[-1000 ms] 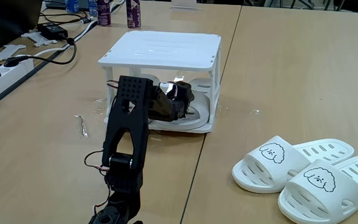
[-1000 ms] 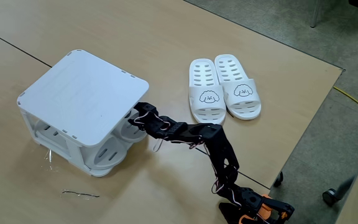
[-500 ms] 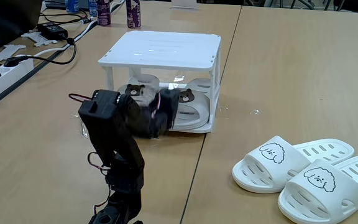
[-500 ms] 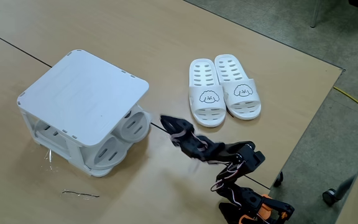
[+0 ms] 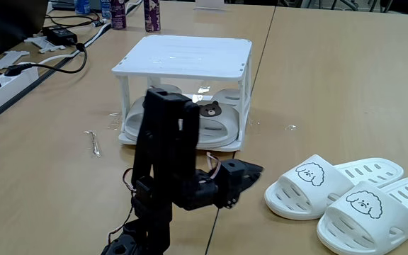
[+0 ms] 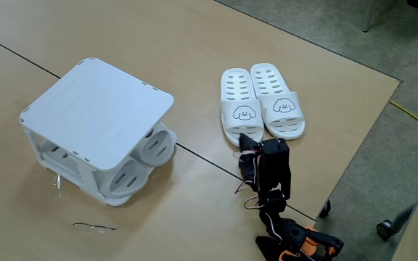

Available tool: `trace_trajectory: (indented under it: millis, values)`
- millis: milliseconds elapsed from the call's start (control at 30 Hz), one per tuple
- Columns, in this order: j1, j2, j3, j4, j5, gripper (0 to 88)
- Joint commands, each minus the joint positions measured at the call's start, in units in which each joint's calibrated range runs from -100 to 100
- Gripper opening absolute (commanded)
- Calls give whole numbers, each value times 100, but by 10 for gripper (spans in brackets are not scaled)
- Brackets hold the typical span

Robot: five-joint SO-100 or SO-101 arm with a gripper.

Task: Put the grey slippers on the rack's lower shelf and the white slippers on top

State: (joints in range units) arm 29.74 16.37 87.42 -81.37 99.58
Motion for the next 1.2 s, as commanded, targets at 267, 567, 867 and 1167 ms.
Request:
trace_trajectory:
  millis: [267, 567, 867, 1167]
  values:
    - [497, 1329, -2937, -120, 42, 307]
    - [678, 2726, -5355, 251, 42, 302]
    - [669, 2566, -6969, 1088, 42, 7]
    - [768, -1204, -7006, 4522, 42, 7]
